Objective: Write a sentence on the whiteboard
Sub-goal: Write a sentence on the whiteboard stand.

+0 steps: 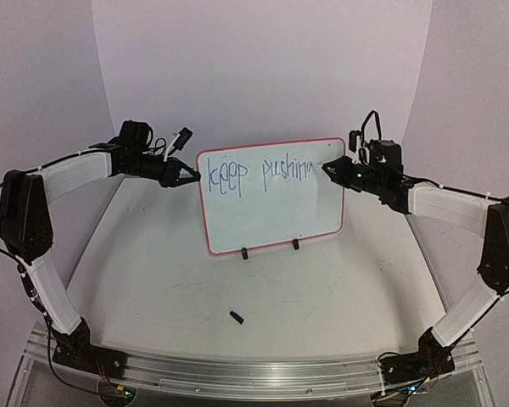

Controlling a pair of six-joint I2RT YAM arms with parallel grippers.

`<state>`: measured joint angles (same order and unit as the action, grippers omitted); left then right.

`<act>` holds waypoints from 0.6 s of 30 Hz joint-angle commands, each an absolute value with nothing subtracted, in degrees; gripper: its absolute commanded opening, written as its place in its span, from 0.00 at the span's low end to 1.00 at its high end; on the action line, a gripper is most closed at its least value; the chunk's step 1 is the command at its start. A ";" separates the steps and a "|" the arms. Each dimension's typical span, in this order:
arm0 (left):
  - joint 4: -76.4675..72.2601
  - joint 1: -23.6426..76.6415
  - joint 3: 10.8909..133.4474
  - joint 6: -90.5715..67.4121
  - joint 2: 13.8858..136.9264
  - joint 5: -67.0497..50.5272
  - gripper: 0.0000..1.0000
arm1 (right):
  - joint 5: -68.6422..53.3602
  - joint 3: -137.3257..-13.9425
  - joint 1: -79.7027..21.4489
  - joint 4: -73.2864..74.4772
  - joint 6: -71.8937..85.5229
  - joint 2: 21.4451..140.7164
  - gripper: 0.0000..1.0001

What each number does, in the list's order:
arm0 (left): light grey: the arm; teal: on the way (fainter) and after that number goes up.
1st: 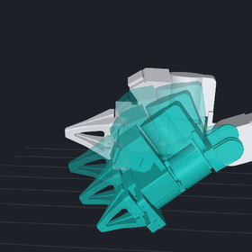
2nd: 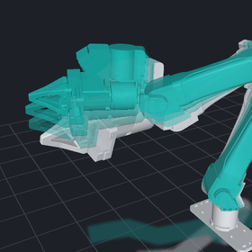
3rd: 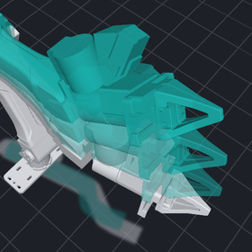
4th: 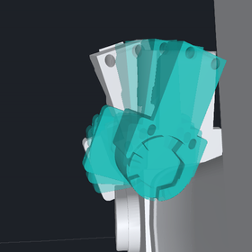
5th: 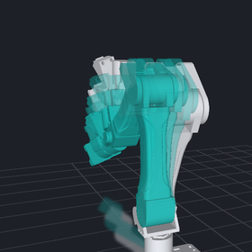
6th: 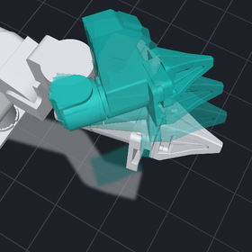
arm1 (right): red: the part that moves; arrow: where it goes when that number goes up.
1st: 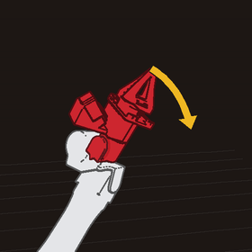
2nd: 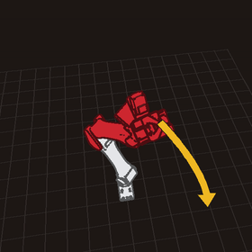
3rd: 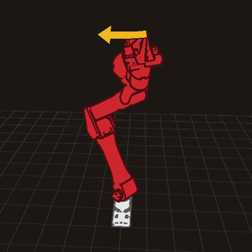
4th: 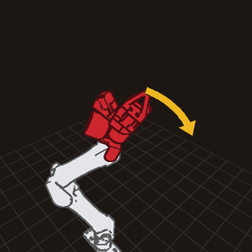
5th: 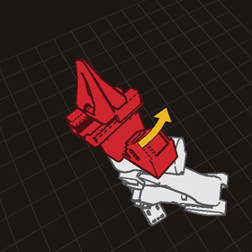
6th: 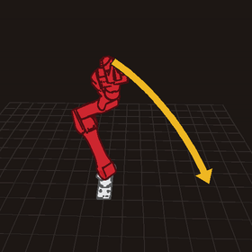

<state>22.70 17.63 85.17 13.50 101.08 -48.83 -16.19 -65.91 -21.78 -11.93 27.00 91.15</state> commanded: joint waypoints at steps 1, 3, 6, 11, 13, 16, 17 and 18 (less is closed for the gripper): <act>27.52 18.82 86.16 14.46 100.63 -47.78 0.00 | -15.50 -64.77 -21.51 -12.60 26.53 90.27 0.00; 27.52 18.81 86.21 14.42 100.68 -47.77 0.00 | -15.74 -63.66 -21.45 -12.57 26.84 90.18 0.00; 27.55 18.81 86.22 14.46 100.73 -47.83 0.00 | -15.94 -62.13 -21.48 -12.61 27.16 90.20 0.00; 27.54 18.81 86.22 14.42 100.64 -47.87 0.00 | -16.18 -59.90 -21.50 -12.69 27.82 90.38 0.00; 27.51 18.87 86.22 14.41 100.64 -47.90 0.00 | -16.65 -59.49 -21.45 -12.86 28.19 90.65 0.00; 27.51 18.91 86.22 14.38 100.60 -47.90 0.00 | -17.91 -59.34 -21.45 -13.25 28.47 91.07 0.00; 27.51 18.93 86.22 14.41 100.57 -47.89 0.00 | -18.37 -59.47 -21.51 -13.30 28.53 91.22 0.00; 27.51 18.98 86.22 14.42 100.55 -47.87 0.00 | -18.78 -59.61 -21.58 -13.35 28.61 91.36 0.00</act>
<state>22.70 17.65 85.17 13.50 101.08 -48.84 -17.13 -59.35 -21.76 -11.90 27.95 91.16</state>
